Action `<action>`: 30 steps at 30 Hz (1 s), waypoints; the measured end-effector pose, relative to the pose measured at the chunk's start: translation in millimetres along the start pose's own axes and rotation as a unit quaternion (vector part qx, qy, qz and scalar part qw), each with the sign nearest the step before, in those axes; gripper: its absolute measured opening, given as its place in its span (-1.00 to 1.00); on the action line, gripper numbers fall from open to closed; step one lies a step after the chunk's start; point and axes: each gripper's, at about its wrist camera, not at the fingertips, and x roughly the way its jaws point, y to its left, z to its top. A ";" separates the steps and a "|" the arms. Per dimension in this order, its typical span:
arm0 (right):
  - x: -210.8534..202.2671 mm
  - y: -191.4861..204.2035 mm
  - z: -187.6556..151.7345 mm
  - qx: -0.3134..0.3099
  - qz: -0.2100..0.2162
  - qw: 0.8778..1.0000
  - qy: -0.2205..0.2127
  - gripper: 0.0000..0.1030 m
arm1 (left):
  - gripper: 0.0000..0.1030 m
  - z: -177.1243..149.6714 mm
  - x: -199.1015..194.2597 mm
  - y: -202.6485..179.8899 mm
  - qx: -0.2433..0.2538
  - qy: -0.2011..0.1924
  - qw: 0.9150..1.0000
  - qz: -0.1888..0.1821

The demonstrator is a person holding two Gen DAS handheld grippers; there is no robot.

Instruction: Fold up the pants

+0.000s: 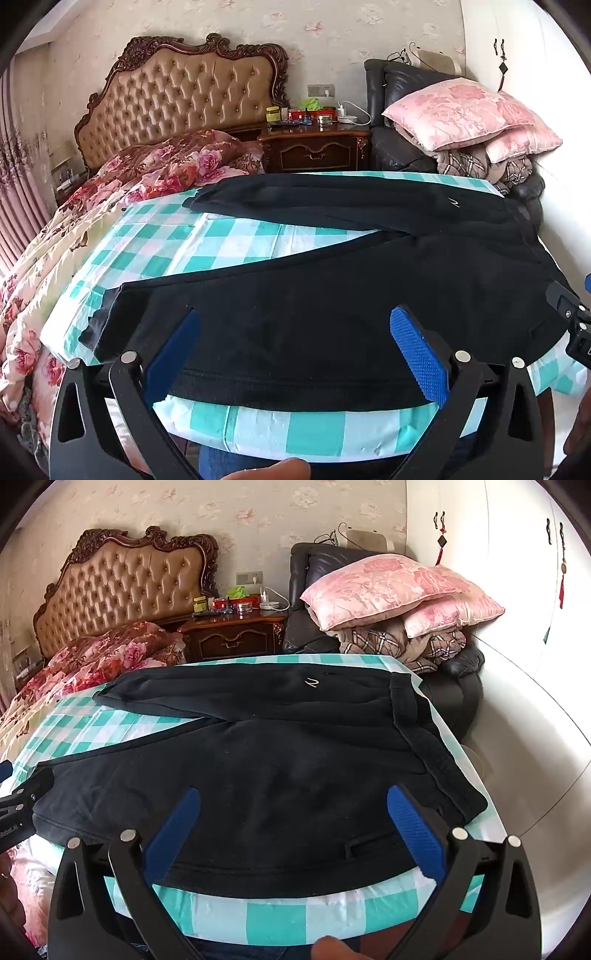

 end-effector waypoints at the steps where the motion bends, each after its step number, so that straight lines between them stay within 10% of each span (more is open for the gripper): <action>1: -0.1 0.9 -0.1 -0.004 -0.003 1.000 -0.001 0.97 | 0.92 -0.1 -0.2 -0.1 -0.001 0.000 1.000 -0.001; 30: -1.9 6.3 -4.0 -0.005 -0.017 1.000 -0.002 0.97 | 0.92 -3.0 -2.1 -1.0 -0.006 0.005 1.000 -0.008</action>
